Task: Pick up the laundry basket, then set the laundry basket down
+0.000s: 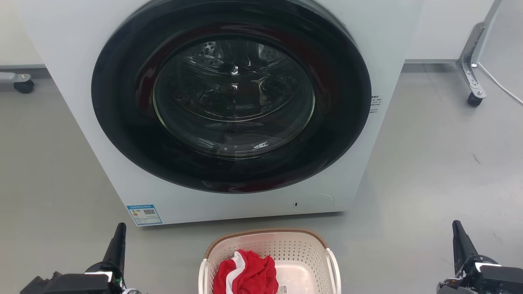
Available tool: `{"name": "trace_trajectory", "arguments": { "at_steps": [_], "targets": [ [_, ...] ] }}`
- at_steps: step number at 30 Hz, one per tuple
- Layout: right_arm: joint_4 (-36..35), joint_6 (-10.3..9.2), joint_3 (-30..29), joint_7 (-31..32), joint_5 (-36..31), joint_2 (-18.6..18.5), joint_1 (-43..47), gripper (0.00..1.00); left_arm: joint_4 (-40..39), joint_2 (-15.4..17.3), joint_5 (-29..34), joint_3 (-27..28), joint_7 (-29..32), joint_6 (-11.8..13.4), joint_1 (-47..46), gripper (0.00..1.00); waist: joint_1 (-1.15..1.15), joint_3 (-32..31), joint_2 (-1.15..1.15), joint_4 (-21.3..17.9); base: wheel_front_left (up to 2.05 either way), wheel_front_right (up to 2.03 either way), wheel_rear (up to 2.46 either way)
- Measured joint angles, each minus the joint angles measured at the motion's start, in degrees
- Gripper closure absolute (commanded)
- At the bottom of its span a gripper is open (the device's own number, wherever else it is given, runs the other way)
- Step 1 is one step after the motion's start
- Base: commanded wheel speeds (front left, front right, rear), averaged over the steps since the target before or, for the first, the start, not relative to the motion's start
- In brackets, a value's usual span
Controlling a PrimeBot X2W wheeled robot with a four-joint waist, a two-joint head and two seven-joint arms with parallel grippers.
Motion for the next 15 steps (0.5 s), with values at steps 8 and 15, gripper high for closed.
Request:
{"name": "trace_trajectory", "arguments": {
  "at_steps": [8, 15],
  "targets": [
    [0.0, 0.04, 0.0, 0.0, 0.0, 0.0, 0.0, 1.0, 0.03, 0.0, 0.0, 0.0, 0.0, 0.0, 0.0, 1.0, 0.0, 0.0, 0.0, 0.0, 0.0, 0.0, 0.0],
    [0.0, 0.04, 0.0, 0.0, 0.0, 0.0, 0.0, 1.0, 0.05, 0.0, 0.0, 0.0, 0.0, 0.0, 0.0, 1.0, 0.0, 0.0, 0.0, 0.0, 0.0, 0.0, 0.0]
  ]
}}
